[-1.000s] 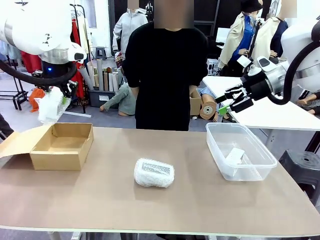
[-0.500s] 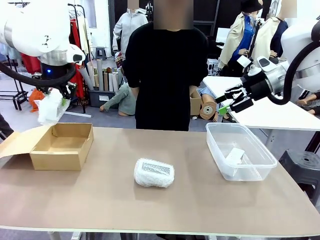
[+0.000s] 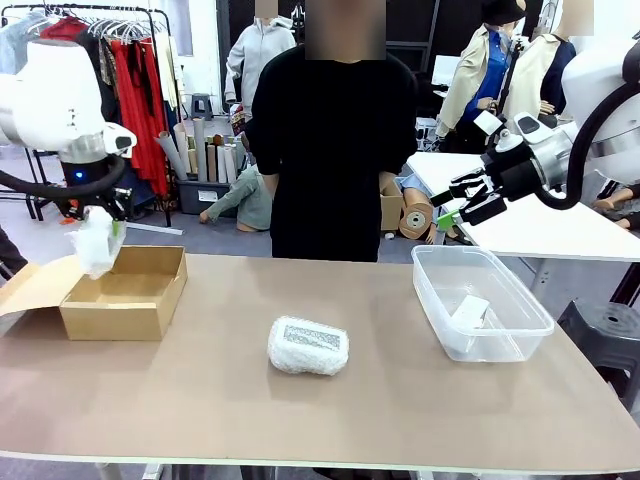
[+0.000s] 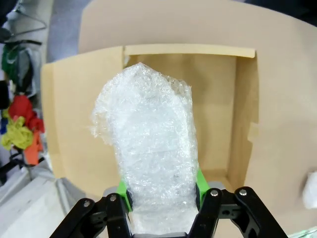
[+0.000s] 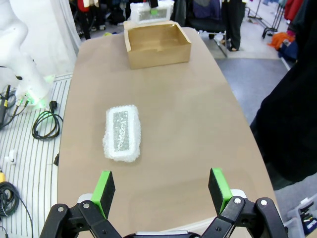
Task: Separate and place wrapped and unwrapped clocks.
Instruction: If the picked Digital clock is wrapped, place it in the Package Box ; if not, place it in the Organizing box.
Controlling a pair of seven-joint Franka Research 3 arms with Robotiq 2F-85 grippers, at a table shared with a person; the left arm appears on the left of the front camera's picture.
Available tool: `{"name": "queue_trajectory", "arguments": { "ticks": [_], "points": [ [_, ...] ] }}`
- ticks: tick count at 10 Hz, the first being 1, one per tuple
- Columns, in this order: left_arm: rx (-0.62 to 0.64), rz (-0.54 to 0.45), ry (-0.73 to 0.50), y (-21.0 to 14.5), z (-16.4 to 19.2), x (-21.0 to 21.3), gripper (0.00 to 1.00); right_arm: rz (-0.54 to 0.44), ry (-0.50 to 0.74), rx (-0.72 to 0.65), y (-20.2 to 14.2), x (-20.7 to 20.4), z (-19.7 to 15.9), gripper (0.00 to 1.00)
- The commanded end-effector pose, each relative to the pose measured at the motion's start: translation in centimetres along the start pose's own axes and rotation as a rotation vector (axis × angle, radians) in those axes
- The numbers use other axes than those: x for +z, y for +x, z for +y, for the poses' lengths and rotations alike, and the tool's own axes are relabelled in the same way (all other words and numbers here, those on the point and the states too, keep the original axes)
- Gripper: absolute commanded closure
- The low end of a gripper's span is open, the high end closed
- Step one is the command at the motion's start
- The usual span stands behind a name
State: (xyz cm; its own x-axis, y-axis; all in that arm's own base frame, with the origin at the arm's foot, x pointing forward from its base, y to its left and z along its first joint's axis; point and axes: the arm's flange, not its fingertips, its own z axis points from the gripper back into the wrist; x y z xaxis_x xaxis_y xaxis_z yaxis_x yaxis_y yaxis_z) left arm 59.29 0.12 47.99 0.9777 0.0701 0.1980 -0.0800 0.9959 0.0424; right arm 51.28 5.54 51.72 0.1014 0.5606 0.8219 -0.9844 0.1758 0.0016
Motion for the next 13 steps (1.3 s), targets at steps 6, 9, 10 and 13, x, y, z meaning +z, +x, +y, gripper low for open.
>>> {"name": "queue_trajectory", "arguments": {
  "ticks": [6,9,10,13],
  "points": [
    [-0.126,0.016,-0.074,2.4,-0.1,-4.1,1.0,-0.003,-0.017,-0.005,0.3,-0.3,0.0,0.0],
    [-0.121,0.034,-0.03,1.5,0.3,-5.9,1.0,-0.003,-0.017,-0.005,0.3,-0.3,0.0,0.0],
    [-0.102,0.019,-0.032,1.6,0.7,-6.6,1.0,-0.003,-0.017,-0.005,0.3,-0.3,0.0,0.0],
    [-0.091,0.029,-0.008,2.0,1.4,-8.3,1.0,-0.003,-0.017,-0.005,0.3,-0.3,0.0,0.0]
  ]
}}
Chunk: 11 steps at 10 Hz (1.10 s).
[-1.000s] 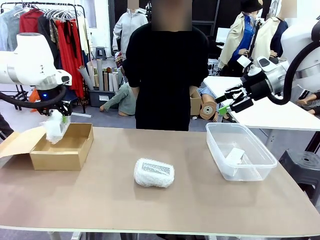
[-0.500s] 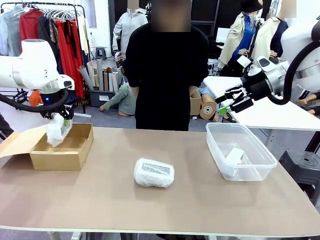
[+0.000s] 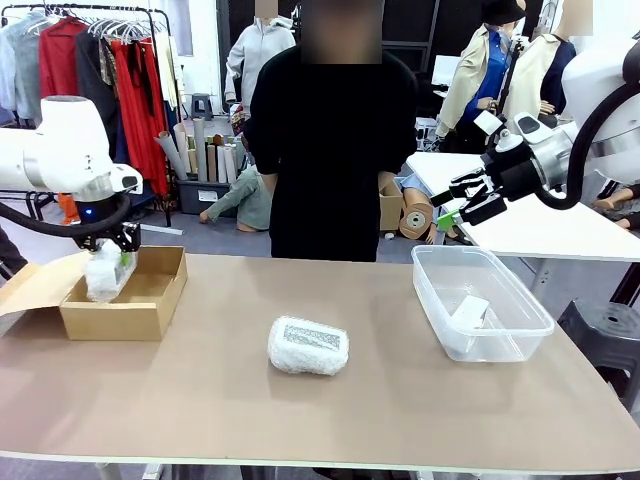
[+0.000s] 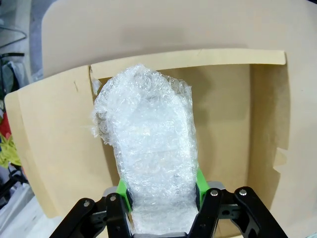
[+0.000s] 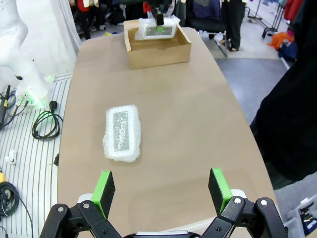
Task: Separate and place wrapped and unwrapped clocks.
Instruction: If the picked Digital clock is wrapped, place it in the Package Box ; if not, place it in the Organizing box.
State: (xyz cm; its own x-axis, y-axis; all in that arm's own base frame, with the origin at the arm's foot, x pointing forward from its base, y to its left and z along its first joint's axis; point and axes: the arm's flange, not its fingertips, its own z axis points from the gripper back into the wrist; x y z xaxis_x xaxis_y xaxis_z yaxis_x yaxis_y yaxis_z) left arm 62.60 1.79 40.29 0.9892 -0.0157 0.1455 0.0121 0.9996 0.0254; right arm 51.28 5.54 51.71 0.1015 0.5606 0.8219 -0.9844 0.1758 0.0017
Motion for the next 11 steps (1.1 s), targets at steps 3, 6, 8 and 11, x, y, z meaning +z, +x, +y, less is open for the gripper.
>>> {"name": "queue_trajectory", "arguments": {
  "ticks": [3,6,8,11],
  "points": [
    [0.006,0.009,0.058,-0.1,0.4,-1.7,1.0,-0.003,-0.017,-0.004,0.3,-0.2,0.0,0.0],
    [0.005,0.035,0.052,-0.2,0.8,-2.3,1.0,-0.003,-0.017,-0.004,0.3,-0.2,0.0,0.0],
    [0.009,0.04,0.053,0.0,1.0,-2.3,0.96,-0.003,-0.017,-0.004,0.3,-0.2,0.0,0.0],
    [0.011,0.045,0.047,-0.1,0.9,-2.2,0.41,-0.003,-0.017,-0.004,0.3,-0.2,0.0,0.0]
  ]
}}
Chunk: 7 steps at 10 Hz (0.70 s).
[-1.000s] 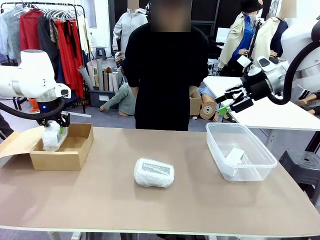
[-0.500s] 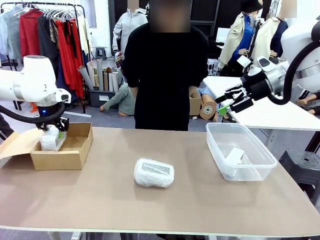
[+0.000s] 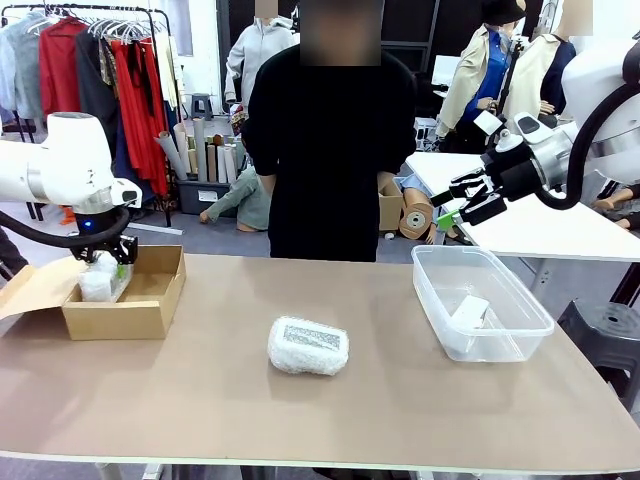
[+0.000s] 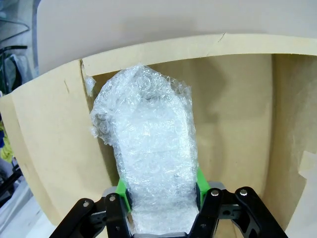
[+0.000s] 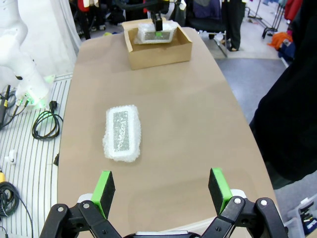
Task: Separate and place wrapped and unwrapped clocks.
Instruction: If the picked Digital clock is wrapped, place it in the Package Box ; if not, place it in the Organizing box.
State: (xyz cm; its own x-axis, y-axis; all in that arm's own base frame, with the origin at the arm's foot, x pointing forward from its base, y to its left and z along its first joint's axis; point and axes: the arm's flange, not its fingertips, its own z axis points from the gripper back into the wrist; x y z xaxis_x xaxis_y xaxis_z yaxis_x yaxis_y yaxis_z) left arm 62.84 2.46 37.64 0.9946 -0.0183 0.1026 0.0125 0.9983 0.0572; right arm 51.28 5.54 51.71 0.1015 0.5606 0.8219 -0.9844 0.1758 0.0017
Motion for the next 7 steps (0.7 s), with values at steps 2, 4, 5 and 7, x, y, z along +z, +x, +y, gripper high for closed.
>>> {"name": "queue_trajectory", "arguments": {
  "ticks": [2,4,5,7],
  "points": [
    [0.016,-0.006,0.016,0.1,0.3,0.9,0.03,-0.003,-0.017,-0.004,0.3,-0.2,0.0,0.0],
    [0.014,-0.023,0.017,0.1,0.0,1.7,0.0,-0.003,-0.017,-0.004,0.3,-0.2,0.0,0.0],
    [0.012,-0.03,0.018,0.2,0.0,2.0,0.0,-0.003,-0.017,-0.004,0.3,-0.2,0.0,0.0],
    [0.003,-0.047,0.011,0.1,-0.2,2.9,0.0,-0.003,-0.017,-0.004,0.3,-0.2,0.0,0.0]
  ]
}}
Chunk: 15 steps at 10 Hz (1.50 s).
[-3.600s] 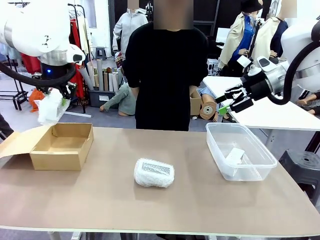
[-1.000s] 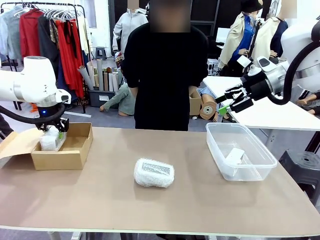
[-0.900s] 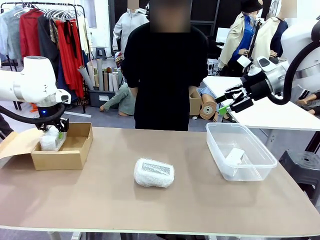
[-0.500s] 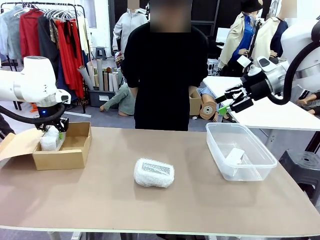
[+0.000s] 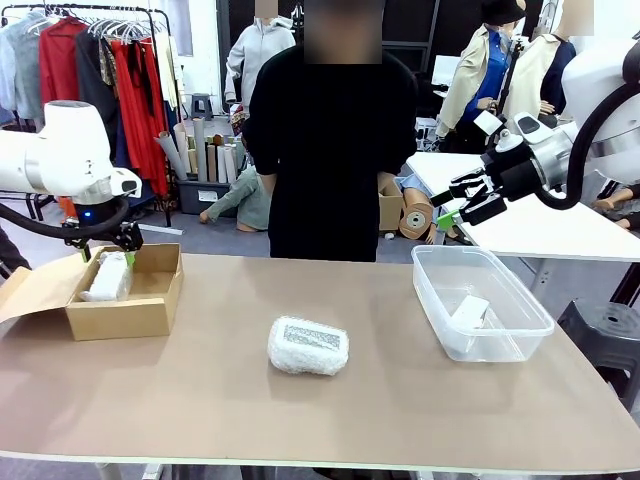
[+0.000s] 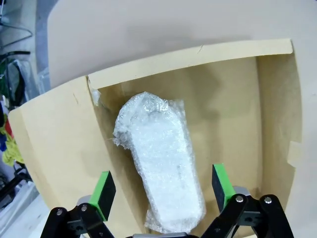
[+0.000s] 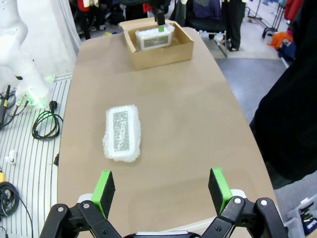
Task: Separate and place wrapped and unwrapped clocks.
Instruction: If the picked Digital clock is wrapped, place it in the Package Box ; if not, place it in the Organizing box, then pick up the Digital clock indicated by the person.
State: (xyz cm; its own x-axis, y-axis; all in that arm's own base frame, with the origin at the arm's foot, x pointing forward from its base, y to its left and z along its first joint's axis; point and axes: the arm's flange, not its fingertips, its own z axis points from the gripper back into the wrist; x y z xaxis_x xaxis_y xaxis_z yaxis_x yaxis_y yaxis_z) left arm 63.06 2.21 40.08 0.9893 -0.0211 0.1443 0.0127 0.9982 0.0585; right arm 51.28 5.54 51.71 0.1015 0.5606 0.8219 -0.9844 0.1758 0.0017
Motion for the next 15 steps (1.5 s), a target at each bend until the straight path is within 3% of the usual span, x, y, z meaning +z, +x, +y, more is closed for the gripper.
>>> {"name": "queue_trajectory", "arguments": {
  "ticks": [1,7,15],
  "points": [
    [-0.007,-0.017,0.0,-0.4,-0.3,1.1,0.0,-0.003,-0.017,-0.004,0.3,-0.2,0.0,0.0],
    [-0.018,-0.045,-0.009,-1.0,-1.0,5.0,0.0,-0.003,-0.017,-0.004,0.3,-0.2,0.0,0.0],
    [-0.017,-0.05,-0.004,-0.3,-1.0,4.9,0.0,-0.003,-0.017,-0.004,0.3,-0.2,0.0,0.0]
  ]
}}
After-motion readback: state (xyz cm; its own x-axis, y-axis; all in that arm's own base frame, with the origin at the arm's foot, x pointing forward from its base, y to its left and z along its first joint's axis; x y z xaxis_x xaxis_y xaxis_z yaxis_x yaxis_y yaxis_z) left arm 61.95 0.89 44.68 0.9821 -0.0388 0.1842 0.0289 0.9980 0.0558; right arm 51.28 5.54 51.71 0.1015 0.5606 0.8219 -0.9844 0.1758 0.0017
